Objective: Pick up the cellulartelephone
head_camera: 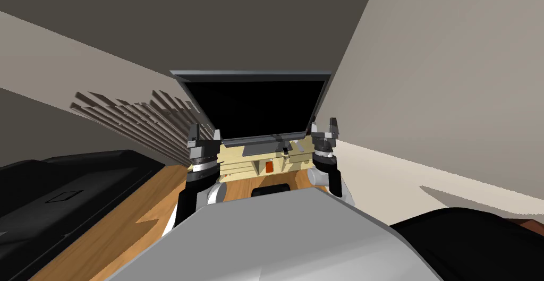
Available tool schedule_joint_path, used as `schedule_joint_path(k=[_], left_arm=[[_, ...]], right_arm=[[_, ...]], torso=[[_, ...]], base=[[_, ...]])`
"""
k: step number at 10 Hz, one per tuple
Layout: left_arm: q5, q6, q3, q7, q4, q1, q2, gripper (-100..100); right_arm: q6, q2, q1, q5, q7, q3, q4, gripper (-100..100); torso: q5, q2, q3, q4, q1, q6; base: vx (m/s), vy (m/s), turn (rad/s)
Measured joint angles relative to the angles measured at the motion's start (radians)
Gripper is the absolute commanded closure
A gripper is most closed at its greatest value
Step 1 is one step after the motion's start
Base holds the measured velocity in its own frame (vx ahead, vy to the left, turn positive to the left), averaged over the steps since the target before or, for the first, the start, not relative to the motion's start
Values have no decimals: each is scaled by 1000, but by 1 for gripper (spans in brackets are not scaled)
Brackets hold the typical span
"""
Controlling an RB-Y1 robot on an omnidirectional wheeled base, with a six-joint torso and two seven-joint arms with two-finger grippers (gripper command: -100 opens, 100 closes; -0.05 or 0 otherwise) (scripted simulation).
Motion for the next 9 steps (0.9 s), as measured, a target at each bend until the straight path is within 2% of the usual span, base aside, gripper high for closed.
schedule_joint_path(k=[1,3,6,9], left_arm=[[0,0,0,0,0,0,0,0],[0,0,0,0,0,0,0,0],[0,0,0,0,0,0,0,0],[0,0,0,0,0,0,0,0]], right_arm=[[9,-25,-7,6,-2,0,11,-100],[29,-61,-14,35,4,21,42,-100],[18,-97,-33,68,6,38,121,-100],[64,-137,-66,134,16,77,196,-100]], torso=[[0,2,1,0,0,0],[0,5,3,1,0,0],[0,5,3,1,1,0],[0,7,4,2,1,0]], base=[[-62,-3,-5],[-70,6,0],[-79,18,2],[-96,13,2]])
